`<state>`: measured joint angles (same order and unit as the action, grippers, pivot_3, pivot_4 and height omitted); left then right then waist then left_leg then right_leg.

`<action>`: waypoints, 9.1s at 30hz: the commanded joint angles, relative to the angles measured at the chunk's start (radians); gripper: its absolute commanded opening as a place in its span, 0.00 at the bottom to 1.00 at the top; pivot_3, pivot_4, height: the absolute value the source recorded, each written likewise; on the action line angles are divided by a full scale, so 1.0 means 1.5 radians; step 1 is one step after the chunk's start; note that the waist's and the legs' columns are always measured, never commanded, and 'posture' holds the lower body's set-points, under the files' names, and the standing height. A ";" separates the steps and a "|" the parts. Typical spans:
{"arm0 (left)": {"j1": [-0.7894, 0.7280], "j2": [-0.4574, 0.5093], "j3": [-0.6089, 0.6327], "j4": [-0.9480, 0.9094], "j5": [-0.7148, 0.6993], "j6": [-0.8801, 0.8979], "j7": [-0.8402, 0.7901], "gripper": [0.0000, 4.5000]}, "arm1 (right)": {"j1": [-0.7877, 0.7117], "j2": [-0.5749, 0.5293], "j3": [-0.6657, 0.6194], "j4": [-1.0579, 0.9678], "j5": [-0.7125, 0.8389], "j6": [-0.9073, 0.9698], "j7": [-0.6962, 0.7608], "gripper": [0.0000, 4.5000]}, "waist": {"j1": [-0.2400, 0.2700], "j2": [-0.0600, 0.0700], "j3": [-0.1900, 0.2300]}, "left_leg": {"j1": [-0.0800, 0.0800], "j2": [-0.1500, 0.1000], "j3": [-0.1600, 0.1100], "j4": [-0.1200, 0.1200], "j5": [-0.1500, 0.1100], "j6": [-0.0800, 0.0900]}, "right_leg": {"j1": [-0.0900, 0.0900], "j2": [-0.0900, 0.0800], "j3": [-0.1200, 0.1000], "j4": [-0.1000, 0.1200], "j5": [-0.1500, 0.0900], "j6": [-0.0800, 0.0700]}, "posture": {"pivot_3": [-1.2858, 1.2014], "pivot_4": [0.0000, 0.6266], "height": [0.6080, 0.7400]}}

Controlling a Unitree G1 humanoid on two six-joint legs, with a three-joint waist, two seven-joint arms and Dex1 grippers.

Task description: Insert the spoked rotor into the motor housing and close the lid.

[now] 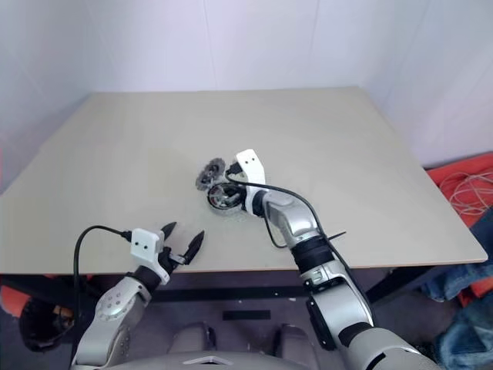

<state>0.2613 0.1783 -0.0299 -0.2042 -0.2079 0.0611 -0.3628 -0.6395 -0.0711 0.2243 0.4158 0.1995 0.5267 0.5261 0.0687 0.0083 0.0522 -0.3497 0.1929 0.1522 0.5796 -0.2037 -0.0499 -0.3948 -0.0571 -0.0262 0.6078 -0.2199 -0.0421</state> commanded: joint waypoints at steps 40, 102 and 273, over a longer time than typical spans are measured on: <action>-0.016 -0.022 0.001 -0.001 0.008 -0.028 0.011 1.00 | -0.167 -0.150 0.227 0.008 -0.208 -0.246 0.404 0.88 | 0.000 -0.003 0.000 | 0.001 0.001 0.000 0.002 -0.002 0.006 | 0.002 0.000 0.000 0.000 0.000 -0.001 | 0.52 0.00 1.00; -0.006 -0.036 0.002 0.069 0.011 -0.107 0.015 1.00 | -0.241 -0.116 0.202 0.218 -0.312 -0.355 0.444 0.00 | -0.001 -0.003 0.000 | 0.001 0.004 -0.001 0.011 -0.004 0.011 | 0.002 0.000 -0.001 0.005 0.001 -0.002 | 0.52 0.00 1.00; -0.033 -0.041 0.000 0.007 -0.002 -0.015 0.022 1.00 | -0.096 -0.357 0.246 -0.187 -0.170 -0.206 0.456 0.63 | 0.016 -0.002 0.002 | 0.001 0.004 0.000 0.012 -0.003 0.009 | 0.002 0.001 0.000 0.005 0.000 0.000 | 0.52 0.00 1.00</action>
<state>0.2132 0.1143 -0.0308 -0.1548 -0.2004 0.0498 -0.3235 -0.7711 -0.6014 0.6019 0.1357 -0.0403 0.2654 1.1948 0.0920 0.0057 0.0552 -0.3487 0.1992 0.1515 0.5969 -0.2084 -0.0369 -0.3923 -0.0558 -0.0267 0.6155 -0.2192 -0.0421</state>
